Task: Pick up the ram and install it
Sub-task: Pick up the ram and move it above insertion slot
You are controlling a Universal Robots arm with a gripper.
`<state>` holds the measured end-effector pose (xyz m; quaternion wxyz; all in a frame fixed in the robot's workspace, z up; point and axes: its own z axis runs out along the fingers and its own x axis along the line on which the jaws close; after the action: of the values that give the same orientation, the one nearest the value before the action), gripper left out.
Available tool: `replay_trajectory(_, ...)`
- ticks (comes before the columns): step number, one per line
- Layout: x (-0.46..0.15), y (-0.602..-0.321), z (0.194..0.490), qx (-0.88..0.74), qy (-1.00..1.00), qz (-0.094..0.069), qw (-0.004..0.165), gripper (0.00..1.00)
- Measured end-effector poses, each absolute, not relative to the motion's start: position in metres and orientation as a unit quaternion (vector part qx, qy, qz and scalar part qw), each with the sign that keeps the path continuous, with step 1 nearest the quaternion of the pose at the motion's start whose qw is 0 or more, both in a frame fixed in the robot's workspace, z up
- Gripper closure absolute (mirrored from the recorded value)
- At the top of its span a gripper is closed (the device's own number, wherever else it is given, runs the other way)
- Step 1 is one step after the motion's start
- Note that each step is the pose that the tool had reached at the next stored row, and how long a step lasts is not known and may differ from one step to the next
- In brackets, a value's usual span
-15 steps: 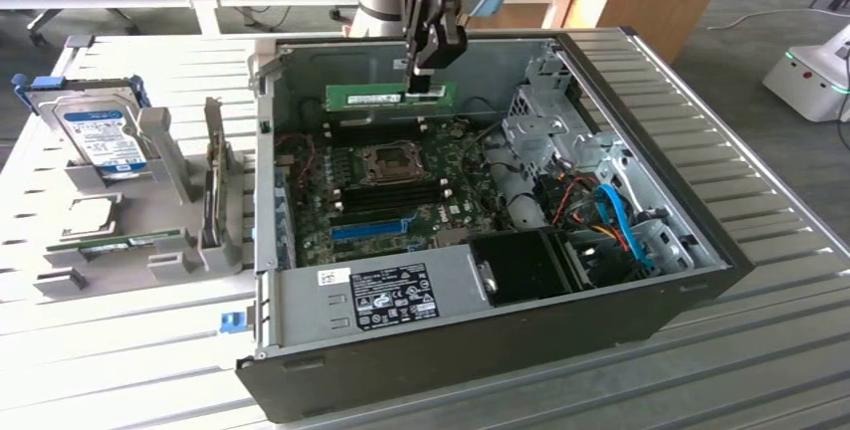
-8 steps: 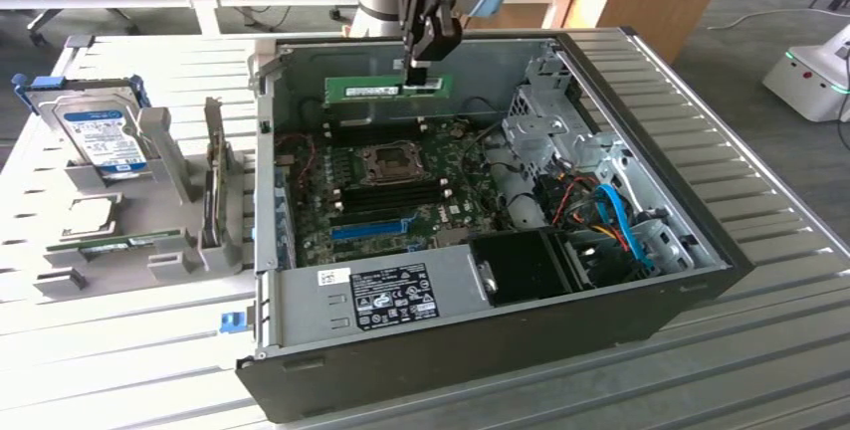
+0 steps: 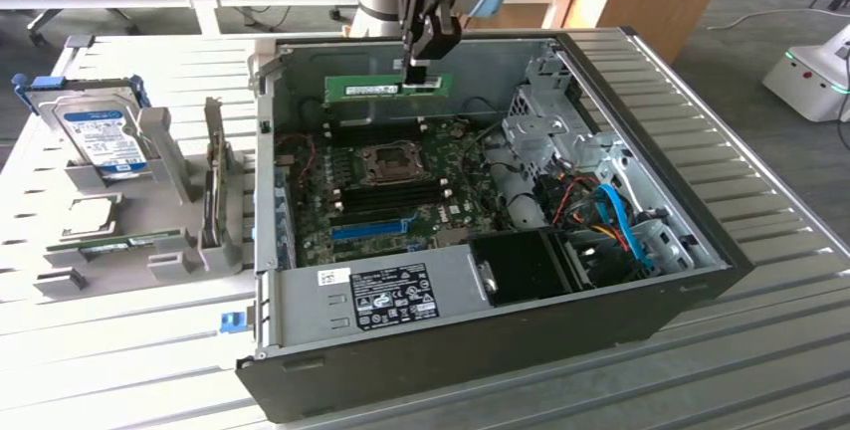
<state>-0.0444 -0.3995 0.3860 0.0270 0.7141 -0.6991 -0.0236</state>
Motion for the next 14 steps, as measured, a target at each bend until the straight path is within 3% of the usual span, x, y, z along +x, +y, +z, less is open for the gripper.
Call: replay_trajectory(14,-0.044,-0.4,0.373,0.715,-0.698,-0.019,0.022,0.88)
